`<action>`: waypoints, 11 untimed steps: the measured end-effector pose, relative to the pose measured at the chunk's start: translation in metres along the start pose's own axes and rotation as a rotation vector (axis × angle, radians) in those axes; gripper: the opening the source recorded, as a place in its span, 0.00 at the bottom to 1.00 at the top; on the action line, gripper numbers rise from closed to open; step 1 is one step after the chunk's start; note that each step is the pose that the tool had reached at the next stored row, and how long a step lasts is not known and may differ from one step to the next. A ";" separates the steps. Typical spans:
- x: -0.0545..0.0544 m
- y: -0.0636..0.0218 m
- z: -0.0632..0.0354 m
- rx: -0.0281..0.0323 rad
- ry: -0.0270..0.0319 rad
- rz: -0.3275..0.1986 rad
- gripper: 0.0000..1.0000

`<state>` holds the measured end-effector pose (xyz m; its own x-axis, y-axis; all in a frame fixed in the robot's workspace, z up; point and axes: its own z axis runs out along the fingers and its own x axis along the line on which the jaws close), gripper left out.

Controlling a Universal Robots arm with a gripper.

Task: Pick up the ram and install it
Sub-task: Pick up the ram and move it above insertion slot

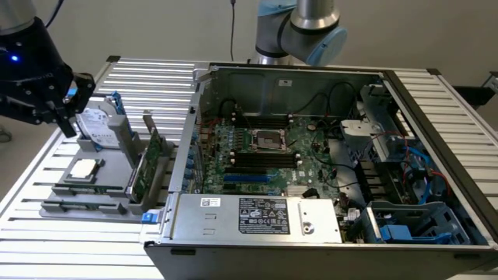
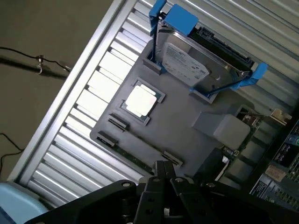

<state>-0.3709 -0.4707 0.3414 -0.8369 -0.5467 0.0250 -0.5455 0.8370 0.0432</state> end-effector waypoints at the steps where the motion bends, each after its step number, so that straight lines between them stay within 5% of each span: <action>1: 0.000 0.0000 0.0003 0.0004 0.0008 -0.018 0.11; 11: 0.000 -0.0001 0.0036 0.0050 0.0085 -0.199 0.11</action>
<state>-0.3710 -0.4707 0.3377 -0.7123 -0.7014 0.0250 -0.7002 0.7127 0.0432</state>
